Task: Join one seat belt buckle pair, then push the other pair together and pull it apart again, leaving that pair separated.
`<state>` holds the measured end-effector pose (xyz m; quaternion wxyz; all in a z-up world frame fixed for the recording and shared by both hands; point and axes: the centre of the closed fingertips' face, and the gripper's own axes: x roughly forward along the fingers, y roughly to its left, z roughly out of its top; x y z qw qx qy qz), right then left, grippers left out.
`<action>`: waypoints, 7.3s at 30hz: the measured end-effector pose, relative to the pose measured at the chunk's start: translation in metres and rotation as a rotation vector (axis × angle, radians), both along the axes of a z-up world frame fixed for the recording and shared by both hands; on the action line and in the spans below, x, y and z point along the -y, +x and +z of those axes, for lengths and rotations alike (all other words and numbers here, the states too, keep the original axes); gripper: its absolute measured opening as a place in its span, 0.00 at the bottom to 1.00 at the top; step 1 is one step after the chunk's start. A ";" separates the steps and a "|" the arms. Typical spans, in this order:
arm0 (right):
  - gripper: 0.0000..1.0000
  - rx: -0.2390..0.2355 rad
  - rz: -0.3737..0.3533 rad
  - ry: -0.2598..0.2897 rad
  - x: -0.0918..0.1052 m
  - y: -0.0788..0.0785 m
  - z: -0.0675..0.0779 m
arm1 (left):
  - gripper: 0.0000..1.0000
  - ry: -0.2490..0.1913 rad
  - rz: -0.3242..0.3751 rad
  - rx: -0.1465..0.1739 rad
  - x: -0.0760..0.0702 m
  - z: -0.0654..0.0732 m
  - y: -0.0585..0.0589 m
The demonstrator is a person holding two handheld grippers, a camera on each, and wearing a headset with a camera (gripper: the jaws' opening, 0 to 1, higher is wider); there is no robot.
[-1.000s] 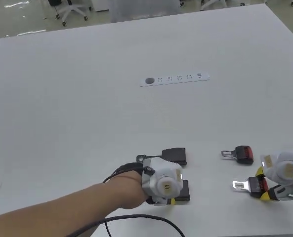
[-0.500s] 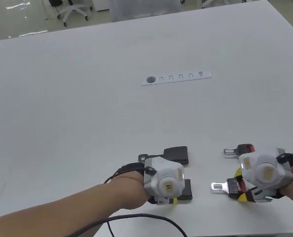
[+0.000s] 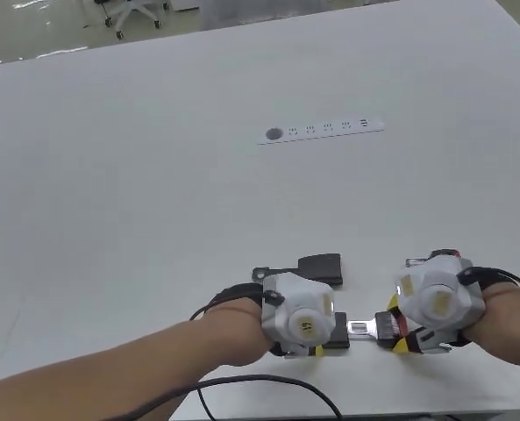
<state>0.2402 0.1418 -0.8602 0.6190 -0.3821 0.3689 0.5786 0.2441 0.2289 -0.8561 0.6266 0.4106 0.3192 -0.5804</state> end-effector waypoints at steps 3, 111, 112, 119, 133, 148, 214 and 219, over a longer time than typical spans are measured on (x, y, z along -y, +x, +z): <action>0.33 0.005 0.018 -0.017 0.000 0.000 0.001 | 0.33 -0.002 -0.001 0.000 0.000 0.000 0.000; 0.33 -0.014 -0.016 0.124 -0.039 0.002 0.001 | 0.34 -0.049 0.041 -0.041 -0.007 -0.003 0.004; 0.33 -0.016 -0.018 0.123 -0.039 0.002 0.001 | 0.34 -0.051 0.044 -0.041 -0.007 -0.003 0.004; 0.34 -0.016 -0.025 0.121 -0.038 0.002 0.001 | 0.35 -0.046 0.066 -0.068 -0.007 -0.005 0.006; 0.36 -0.018 -0.063 0.140 -0.034 0.003 0.008 | 0.39 -0.023 0.093 -0.034 -0.015 0.007 0.005; 0.34 0.031 -0.084 0.168 -0.004 0.041 0.043 | 0.41 -0.082 0.072 0.025 -0.007 0.049 0.055; 0.32 0.064 -0.020 -0.112 0.008 0.097 0.008 | 0.31 0.064 0.011 0.057 -0.012 0.000 0.103; 0.32 0.066 -0.020 -0.116 0.006 0.099 0.006 | 0.31 0.067 0.015 0.056 -0.012 0.000 0.103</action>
